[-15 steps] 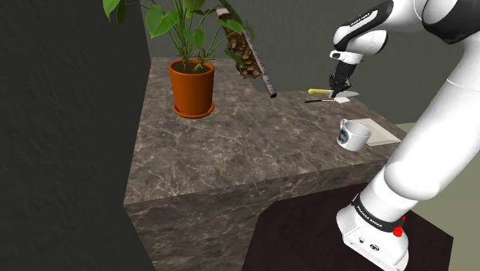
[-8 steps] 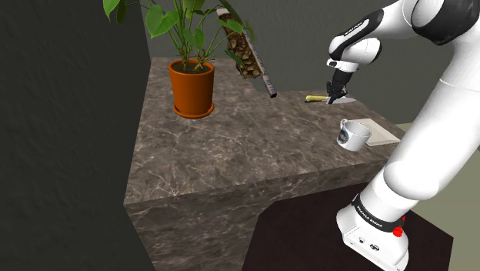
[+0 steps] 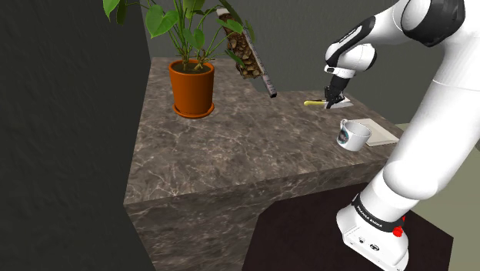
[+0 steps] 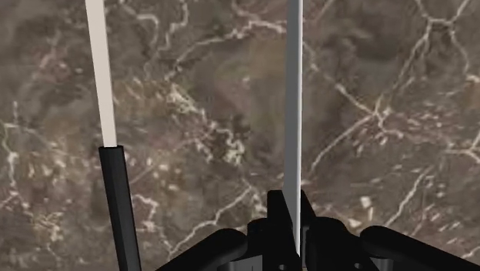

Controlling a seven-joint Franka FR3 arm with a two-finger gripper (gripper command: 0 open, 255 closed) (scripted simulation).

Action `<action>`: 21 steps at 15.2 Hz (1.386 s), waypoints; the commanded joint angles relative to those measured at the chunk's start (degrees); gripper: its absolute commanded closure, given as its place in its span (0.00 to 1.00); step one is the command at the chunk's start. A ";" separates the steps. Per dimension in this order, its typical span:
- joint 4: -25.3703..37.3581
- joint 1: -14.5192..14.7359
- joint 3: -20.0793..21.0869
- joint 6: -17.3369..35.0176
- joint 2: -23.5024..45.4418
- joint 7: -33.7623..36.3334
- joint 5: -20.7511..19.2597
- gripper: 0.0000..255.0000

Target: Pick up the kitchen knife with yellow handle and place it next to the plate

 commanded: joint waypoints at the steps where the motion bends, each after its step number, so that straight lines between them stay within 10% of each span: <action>1: -0.04 0.00 0.01 0.07 0.03 -0.02 0.04 1.00; 4: -0.03 0.00 0.01 0.06 0.03 -0.01 0.04 1.00; 5: -0.03 0.00 0.01 0.06 0.03 -0.01 0.04 0.00; 21: 2.98 1.03 -1.03 -6.39 -4.82 3.13 -4.51 0.00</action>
